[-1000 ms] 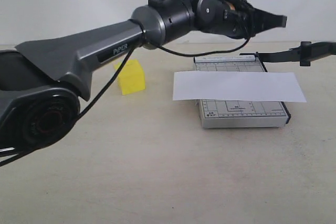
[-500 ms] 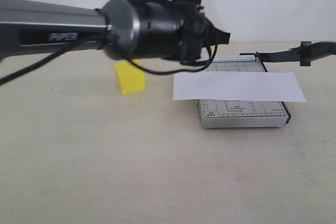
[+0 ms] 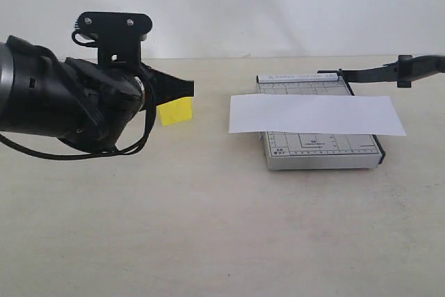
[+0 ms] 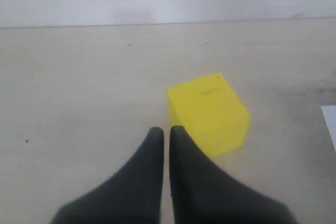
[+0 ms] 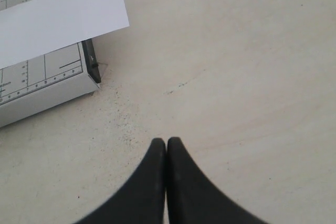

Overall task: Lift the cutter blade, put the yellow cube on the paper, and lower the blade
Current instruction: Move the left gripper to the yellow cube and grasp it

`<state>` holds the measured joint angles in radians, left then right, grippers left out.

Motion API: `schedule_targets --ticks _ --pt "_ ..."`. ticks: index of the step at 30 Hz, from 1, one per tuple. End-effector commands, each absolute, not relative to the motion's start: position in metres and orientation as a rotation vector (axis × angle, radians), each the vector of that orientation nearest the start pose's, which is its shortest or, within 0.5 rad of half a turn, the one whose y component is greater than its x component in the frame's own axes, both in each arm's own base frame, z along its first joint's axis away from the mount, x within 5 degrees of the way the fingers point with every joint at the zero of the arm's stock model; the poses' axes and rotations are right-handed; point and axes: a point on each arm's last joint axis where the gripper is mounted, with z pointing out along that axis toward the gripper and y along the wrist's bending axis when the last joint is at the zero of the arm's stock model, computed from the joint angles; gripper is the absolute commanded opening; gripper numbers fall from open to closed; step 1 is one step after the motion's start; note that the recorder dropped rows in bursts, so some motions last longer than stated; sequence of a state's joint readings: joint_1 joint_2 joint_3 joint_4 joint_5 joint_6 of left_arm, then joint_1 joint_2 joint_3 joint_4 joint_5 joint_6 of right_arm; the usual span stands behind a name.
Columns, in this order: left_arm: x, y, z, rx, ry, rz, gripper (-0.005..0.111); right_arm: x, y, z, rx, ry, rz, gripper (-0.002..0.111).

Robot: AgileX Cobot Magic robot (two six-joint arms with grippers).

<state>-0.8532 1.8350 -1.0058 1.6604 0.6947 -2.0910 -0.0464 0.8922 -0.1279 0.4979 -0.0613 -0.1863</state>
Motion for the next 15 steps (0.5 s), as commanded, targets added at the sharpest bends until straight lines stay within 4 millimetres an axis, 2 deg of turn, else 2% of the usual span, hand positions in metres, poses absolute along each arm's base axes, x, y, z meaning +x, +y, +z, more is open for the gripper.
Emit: schedule_targets --ticks 1,2,4,6,8,12,15 --pt "0.3 -0.25 0.179 0.141 2.15 -0.142 0.024 0.136 -0.009 0.174 0.395 2.163 0.108 0.0" --pt "0.304 -0.256 0.176 0.176 2.166 -0.18 0.033 0.136 -0.009 0.174 0.395 2.163 0.108 0.0" --pt "0.315 -0.266 0.166 0.151 2.185 -0.199 0.073 0.136 -0.009 0.173 0.399 2.167 0.112 0.0" --pt "0.321 -0.273 0.162 0.106 2.195 -0.21 0.1 0.136 -0.009 0.173 0.402 2.166 0.113 0.0" --pt "0.329 -0.272 0.163 -0.031 2.186 -0.171 0.102 0.136 -0.009 0.173 0.402 2.166 0.113 0.0" --pt "0.344 -0.269 0.163 -0.13 2.094 -0.012 0.088 0.136 -0.009 0.173 0.419 2.165 0.123 0.0" --pt "0.352 -0.276 0.155 -0.13 2.094 -0.013 0.084 0.136 -0.009 0.173 0.419 2.165 0.123 0.0"
